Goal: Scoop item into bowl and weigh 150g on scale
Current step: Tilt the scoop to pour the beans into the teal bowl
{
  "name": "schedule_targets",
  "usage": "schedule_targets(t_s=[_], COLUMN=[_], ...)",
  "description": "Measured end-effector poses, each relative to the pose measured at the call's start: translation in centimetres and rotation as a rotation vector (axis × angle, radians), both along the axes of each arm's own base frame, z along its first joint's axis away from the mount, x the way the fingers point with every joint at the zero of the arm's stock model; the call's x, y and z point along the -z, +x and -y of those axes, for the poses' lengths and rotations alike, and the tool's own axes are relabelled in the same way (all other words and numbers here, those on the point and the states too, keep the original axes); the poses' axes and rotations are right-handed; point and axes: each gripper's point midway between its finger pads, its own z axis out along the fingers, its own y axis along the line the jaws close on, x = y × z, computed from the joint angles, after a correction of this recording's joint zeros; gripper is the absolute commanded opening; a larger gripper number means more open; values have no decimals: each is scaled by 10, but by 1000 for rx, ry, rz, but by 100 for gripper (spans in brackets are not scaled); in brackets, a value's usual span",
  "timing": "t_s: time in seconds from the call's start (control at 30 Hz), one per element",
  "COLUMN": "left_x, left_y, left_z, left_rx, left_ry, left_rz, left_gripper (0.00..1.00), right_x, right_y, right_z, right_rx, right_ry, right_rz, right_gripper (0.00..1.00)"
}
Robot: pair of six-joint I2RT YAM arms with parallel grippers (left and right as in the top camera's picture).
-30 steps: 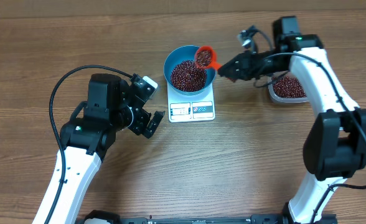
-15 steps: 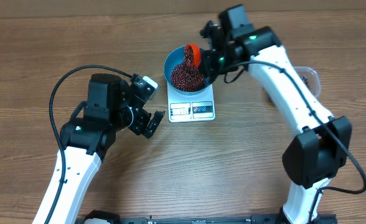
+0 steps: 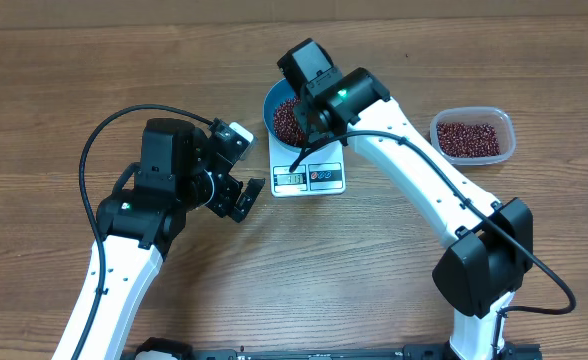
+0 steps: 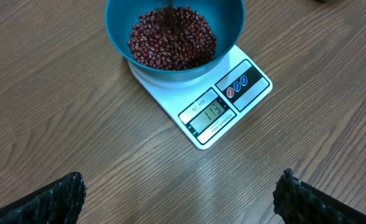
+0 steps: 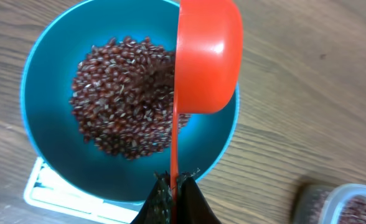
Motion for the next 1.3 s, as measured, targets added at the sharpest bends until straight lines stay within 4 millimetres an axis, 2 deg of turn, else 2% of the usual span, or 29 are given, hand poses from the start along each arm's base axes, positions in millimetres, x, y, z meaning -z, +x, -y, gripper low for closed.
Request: schedule_targets(t_s=[0.27, 0.43, 0.53, 0.67, 0.77, 0.87, 0.97, 1.07, 1.3], left_x=[0, 0, 0, 0, 0, 0, 0, 0, 0], left_y=[0, 0, 0, 0, 0, 0, 0, 0, 0], left_z=[0, 0, 0, 0, 0, 0, 0, 0, 0], left_rx=[0, 0, 0, 0, 0, 0, 0, 0, 0], left_ry=[0, 0, 0, 0, 0, 0, 0, 0, 0], left_rz=[0, 0, 0, 0, 0, 0, 0, 0, 0], left_gripper=[100, 100, 100, 100, 99, 100, 100, 100, 100], right_x=[-2, 1, 1, -11, -28, -45, -54, -56, -44], right_y=[2, 0, 2, 7, 8, 6, 0, -5, -23], right_z=[4, -1, 3, 17, 32, 52, 82, 125, 233], right_rx=[9, -21, -21, -9, 4, 21, 65, 148, 392], right_ry=[-37, 23, 85, 202, 307, 402, 474, 508, 495], right_rz=[22, -21, -53, -82, -98, -118, -158, -196, -259], right_gripper=[4, 4, 4, 4, 4, 4, 4, 4, 4])
